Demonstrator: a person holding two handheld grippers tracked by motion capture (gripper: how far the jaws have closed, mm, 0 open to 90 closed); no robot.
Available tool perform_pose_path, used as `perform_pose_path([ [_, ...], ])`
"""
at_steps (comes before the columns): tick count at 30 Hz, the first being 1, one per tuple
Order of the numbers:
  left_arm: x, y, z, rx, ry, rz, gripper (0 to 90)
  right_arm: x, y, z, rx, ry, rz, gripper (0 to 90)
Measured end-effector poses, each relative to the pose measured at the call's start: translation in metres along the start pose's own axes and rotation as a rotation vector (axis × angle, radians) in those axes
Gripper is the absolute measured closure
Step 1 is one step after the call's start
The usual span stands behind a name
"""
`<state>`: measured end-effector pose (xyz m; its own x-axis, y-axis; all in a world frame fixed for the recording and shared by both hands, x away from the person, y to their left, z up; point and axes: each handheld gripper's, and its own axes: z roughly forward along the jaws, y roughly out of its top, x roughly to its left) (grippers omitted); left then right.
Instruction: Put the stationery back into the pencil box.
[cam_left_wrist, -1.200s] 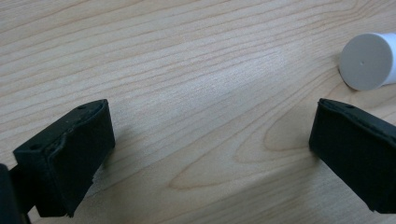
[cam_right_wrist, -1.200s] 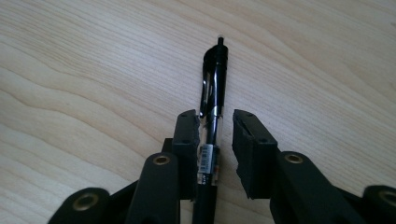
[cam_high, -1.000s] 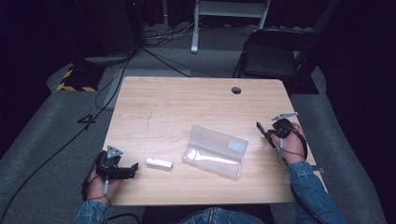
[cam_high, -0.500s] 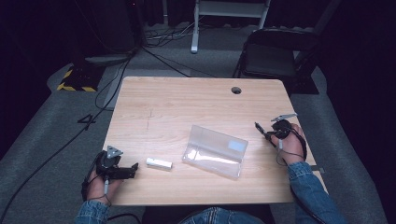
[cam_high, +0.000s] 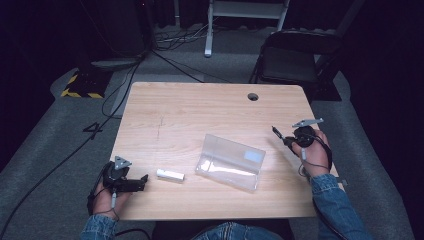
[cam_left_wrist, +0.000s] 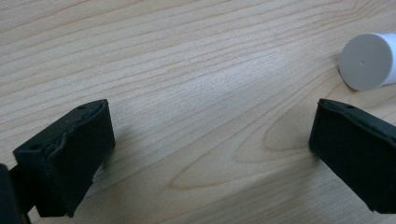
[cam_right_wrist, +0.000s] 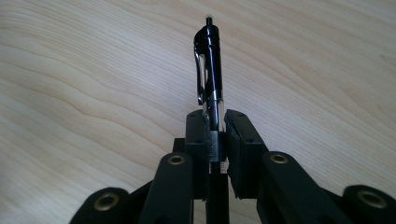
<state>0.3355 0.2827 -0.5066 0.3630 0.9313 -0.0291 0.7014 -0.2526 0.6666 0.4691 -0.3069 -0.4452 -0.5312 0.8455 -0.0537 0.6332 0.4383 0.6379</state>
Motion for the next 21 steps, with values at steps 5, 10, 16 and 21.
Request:
perform_pose_path([
  [5, 0.0, 0.0, 0.0, 0.0, 0.0, 0.0, 0.3, 0.007, 0.006, -0.012, -0.031, 0.014, -0.014, 80.1],
  [10, 0.0, 0.0, 0.0, 0.0, -0.001, 0.003, 0.3, 0.016, 0.011, -0.023, -0.055, 0.022, -0.034, 80.1],
  [16, 0.0, 0.0, 0.0, 0.0, -0.001, 0.003, 0.4, 0.024, 0.017, -0.034, -0.078, 0.033, -0.052, 80.1],
  [21, 0.0, 0.0, 0.0, 0.0, -0.001, 0.001, 0.4, 0.032, 0.021, -0.042, -0.09, 0.051, -0.07, 80.1],
])
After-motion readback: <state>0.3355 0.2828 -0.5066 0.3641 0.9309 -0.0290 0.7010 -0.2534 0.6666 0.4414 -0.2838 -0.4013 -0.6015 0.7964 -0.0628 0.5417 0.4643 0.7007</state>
